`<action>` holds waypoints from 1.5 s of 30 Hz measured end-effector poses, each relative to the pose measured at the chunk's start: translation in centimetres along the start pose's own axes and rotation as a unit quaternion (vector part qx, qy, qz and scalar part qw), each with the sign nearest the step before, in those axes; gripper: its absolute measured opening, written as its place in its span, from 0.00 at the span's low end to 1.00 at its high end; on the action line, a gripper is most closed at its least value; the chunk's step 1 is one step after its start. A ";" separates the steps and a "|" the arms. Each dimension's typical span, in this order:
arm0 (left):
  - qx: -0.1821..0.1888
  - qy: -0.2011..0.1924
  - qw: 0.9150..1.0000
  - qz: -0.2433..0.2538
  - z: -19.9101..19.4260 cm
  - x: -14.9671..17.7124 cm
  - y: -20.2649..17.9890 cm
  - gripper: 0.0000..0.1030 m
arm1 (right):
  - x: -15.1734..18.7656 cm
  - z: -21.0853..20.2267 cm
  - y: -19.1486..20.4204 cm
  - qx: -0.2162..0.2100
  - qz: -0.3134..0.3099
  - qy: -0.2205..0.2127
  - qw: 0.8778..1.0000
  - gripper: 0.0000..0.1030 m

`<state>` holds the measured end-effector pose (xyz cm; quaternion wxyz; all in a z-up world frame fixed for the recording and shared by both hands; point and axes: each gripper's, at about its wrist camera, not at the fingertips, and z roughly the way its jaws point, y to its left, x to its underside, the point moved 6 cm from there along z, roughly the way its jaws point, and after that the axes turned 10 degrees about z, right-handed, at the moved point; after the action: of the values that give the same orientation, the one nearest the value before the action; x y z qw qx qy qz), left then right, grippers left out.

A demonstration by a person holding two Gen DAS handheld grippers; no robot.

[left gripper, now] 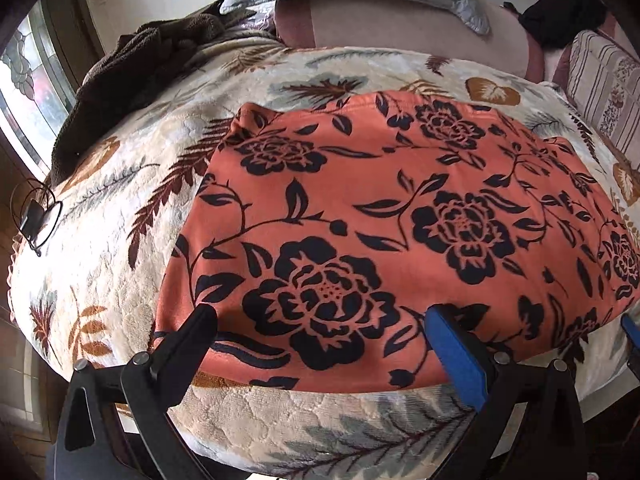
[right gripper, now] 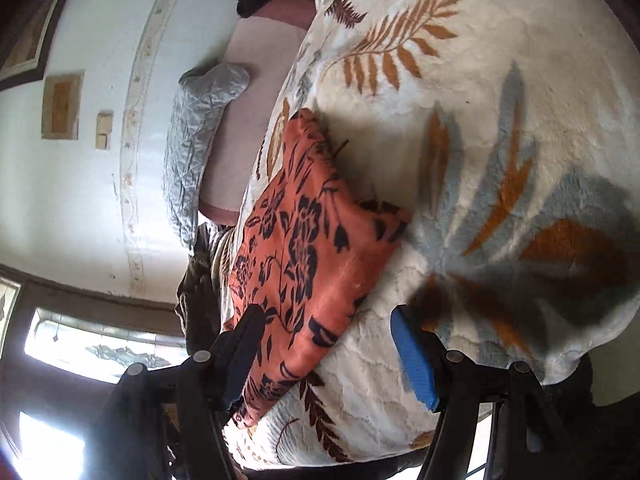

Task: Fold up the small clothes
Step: 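Grasp the blouse side edge with the right gripper and lift it, then fold the lifted side over with the right gripper and press it flat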

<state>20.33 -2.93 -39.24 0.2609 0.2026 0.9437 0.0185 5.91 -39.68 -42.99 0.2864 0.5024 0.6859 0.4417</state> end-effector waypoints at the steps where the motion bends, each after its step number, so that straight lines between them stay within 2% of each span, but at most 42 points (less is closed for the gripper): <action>1: 0.005 0.005 1.000 -0.005 0.4 0.1 0.3 1.00 | -0.5 0.3 -0.1 -0.007 0.007 -0.004 1.000 0.67; 4: 0.010 -0.005 1.000 -0.010 -0.3 0.0 0.8 1.00 | -1.9 1.3 -0.2 -0.030 0.040 -0.013 0.999 0.67; 6: 0.007 -0.014 1.000 -0.015 -1.2 0.0 1.4 1.00 | -2.4 1.7 0.7 -0.030 0.028 -0.027 0.999 0.65; 8: 0.008 -0.022 0.999 -0.027 -2.1 0.1 2.6 1.00 | -2.8 2.7 1.6 -0.001 -0.001 -0.035 0.999 0.53; 9: 0.007 -0.027 0.999 -0.037 -2.6 0.3 3.4 1.00 | -3.0 3.3 1.8 0.019 -0.012 -0.036 0.999 0.33; 10: 0.006 -0.031 0.998 -0.049 -3.2 0.3 4.3 1.00 | -3.1 3.9 1.7 0.038 -0.019 -0.033 0.999 0.26; 12: 0.005 -0.041 0.997 -0.072 -4.4 0.6 6.3 1.00 | -3.3 4.2 2.2 0.047 -0.026 -0.033 0.998 0.25; 15: -0.014 -0.045 0.994 -0.098 -5.9 1.1 9.6 1.00 | -2.8 4.1 4.5 0.083 -0.074 -0.039 0.993 0.23; 17: -0.034 -0.043 0.992 -0.111 -6.7 1.6 11.9 1.00 | -2.1 3.7 7.3 0.073 -0.105 -0.040 0.991 0.22; 20: -0.047 -0.056 0.988 -0.133 -8.3 2.1 14.9 1.00 | 0.5 3.6 12.9 0.071 -0.176 -0.038 0.981 0.22; 24: -0.059 -0.080 0.982 -0.161 -10.7 2.9 18.8 1.00 | 6.3 5.5 20.0 0.054 -0.253 -0.009 0.966 0.22; 26: -0.064 -0.094 0.978 -0.177 -11.9 3.5 20.7 1.00 | 9.8 7.4 22.3 0.052 -0.277 0.009 0.959 0.22; 29: -0.071 -0.108 0.971 -0.203 -13.3 4.6 23.4 1.00 | 15.7 11.3 23.8 0.051 -0.299 0.050 0.952 0.22; 31: -0.076 -0.112 0.966 -0.221 -13.9 5.5 24.9 1.00 | 19.8 14.6 23.1 0.062 -0.298 0.091 0.948 0.23; 33: -0.077 -0.114 0.962 -0.236 -14.1 6.2 26.0 1.00 | 23.7 18.3 21.3 0.086 -0.286 0.139 0.944 0.30; 35: -0.077 -0.110 0.961 -0.243 -14.1 6.8 26.4 1.00 | 27.0 21.7 19.0 0.097 -0.268 0.201 0.937 0.54; 36: -0.075 -0.107 0.962 -0.241 -14.0 7.0 26.4 1.00 | 28.3 22.7 18.0 0.086 -0.250 0.229 0.937 0.65; 38: -0.076 -0.105 0.964 -0.231 -14.0 7.1 26.0 1.00 | 29.4 22.9 17.4 0.046 -0.226 0.263 0.937 0.68; 40: -0.072 -0.108 0.967 -0.221 -13.8 7.0 25.1 1.00 | 29.0 21.6 18.1 0.013 -0.233 0.273 0.933 0.71; 42: -0.049 -0.111 0.969 -0.216 -13.5 6.4 23.8 1.00 | 27.3 19.4 19.2 -0.021 -0.244 0.265 0.933 0.71; 44: -0.019 -0.109 0.972 -0.206 -12.8 5.6 21.6 1.00 | 24.6 16.2 19.9 -0.033 -0.277 0.219 0.935 0.71; 45: -0.003 -0.107 0.975 -0.194 -12.4 5.1 20.1 1.00 | 23.1 14.7 20.0 -0.025 -0.301 0.187 0.935 0.69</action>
<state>17.59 18.42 -28.16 0.3598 0.0153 0.9315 -0.0516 19.32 -11.09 -30.50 0.2845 0.1733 0.8351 0.4378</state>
